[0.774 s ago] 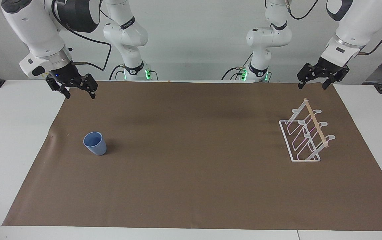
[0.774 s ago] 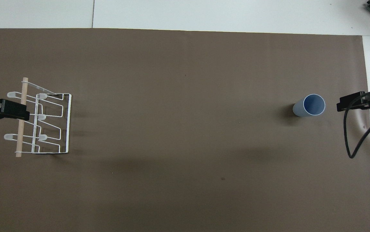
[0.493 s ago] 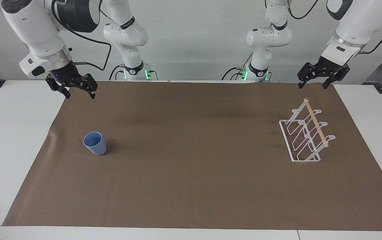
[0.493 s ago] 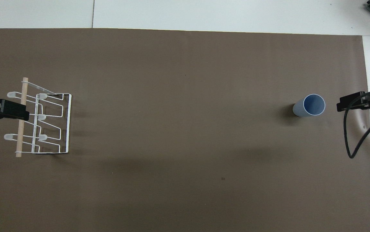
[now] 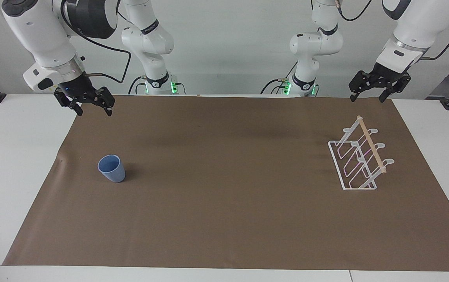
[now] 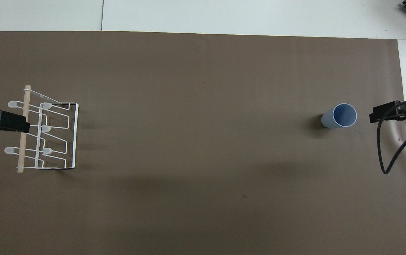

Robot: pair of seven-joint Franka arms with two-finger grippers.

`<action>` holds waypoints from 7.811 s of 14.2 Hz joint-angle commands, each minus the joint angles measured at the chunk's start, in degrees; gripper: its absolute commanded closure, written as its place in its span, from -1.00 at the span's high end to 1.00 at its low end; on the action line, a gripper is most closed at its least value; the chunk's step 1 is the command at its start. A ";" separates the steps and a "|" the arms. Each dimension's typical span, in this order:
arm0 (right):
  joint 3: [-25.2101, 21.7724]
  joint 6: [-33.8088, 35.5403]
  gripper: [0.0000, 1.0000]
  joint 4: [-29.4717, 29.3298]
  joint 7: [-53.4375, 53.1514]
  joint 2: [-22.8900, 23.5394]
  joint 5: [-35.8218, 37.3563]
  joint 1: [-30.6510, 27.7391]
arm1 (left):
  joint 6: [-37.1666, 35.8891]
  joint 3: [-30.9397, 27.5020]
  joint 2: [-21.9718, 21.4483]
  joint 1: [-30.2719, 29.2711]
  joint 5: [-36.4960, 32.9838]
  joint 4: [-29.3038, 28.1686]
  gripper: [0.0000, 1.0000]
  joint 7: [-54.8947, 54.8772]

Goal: Hang cup on cup holder

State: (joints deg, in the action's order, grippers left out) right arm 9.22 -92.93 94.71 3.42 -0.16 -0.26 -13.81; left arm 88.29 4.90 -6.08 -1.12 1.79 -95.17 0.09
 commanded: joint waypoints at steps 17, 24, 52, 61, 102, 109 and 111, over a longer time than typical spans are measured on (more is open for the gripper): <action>1.06 -33.18 1.00 17.43 2.21 6.83 0.69 1.86 | 4.00 -0.06 -4.03 -0.03 -0.64 -6.70 1.00 -0.79; 0.98 -43.47 1.00 21.75 2.12 11.48 0.69 1.77 | 4.00 -0.06 -4.12 0.06 -0.64 -6.88 1.00 -0.79; 1.59 -26.26 -1.00 11.12 4.49 10.71 1.49 2.04 | 4.09 -0.06 -4.47 -0.03 -0.64 -7.31 1.00 -0.88; 13.71 -25.11 -1.00 6.11 4.84 3.94 -15.53 1.86 | -1.18 -0.15 -5.43 -0.47 -0.38 -8.01 1.00 2.35; 26.82 -45.24 -1.00 7.60 -19.15 -0.37 -61.45 15.66 | 25.44 5.82 -14.31 3.23 61.76 -27.44 1.00 82.70; 26.73 -45.15 -1.00 8.04 -19.15 -0.55 -61.44 15.75 | 25.18 5.91 -15.01 2.43 58.69 -29.10 1.00 81.21; 26.82 -45.15 -1.00 8.04 -19.24 -0.55 -61.44 15.75 | 25.44 5.91 -15.45 2.43 58.59 -29.99 1.00 80.24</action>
State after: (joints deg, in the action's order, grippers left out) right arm 35.87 -138.51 101.33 -15.26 1.15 -59.76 2.48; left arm 112.71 10.95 -19.11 1.25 61.05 -122.31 81.28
